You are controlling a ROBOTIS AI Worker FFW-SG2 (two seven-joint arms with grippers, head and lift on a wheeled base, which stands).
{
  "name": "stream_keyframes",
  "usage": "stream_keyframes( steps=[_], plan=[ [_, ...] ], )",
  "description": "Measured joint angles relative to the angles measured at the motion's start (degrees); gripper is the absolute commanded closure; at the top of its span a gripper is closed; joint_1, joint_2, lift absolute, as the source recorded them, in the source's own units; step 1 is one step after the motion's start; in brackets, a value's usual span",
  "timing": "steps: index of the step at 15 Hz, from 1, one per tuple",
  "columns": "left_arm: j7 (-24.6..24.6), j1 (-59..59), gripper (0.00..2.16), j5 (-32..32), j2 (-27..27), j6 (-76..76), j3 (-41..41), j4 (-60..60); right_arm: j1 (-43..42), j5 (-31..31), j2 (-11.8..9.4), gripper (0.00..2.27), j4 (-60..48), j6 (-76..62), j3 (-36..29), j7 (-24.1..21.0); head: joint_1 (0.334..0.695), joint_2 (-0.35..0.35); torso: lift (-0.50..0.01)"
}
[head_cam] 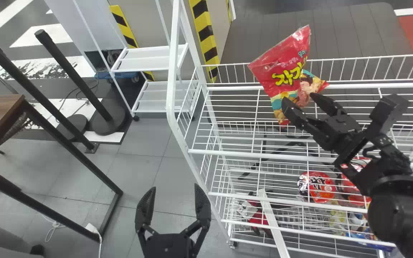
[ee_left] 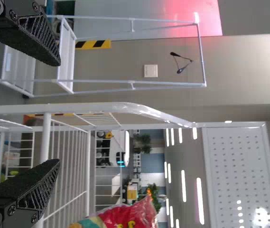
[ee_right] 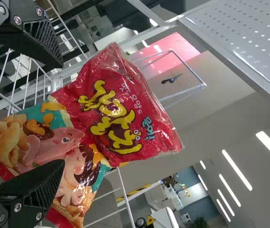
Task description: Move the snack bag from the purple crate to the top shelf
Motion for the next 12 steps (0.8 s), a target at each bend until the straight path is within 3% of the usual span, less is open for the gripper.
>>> stream_keyframes(
  steps=[5,12],
  plan=[
    [3.7,1.4,0.09,-3.0,0.3,-4.8,-2.6,-2.5,5.9,-0.1,-0.9,0.13,-6.9,1.8,-4.1,0.1,0.695,0.247,0.001],
    [5.2,-0.8,0.1,-5.8,0.7,6.7,-9.5,-7.3,18.0,-0.8,-4.5,0.13,-22.2,3.6,-10.9,1.1,0.695,0.079,0.001]
  ],
)
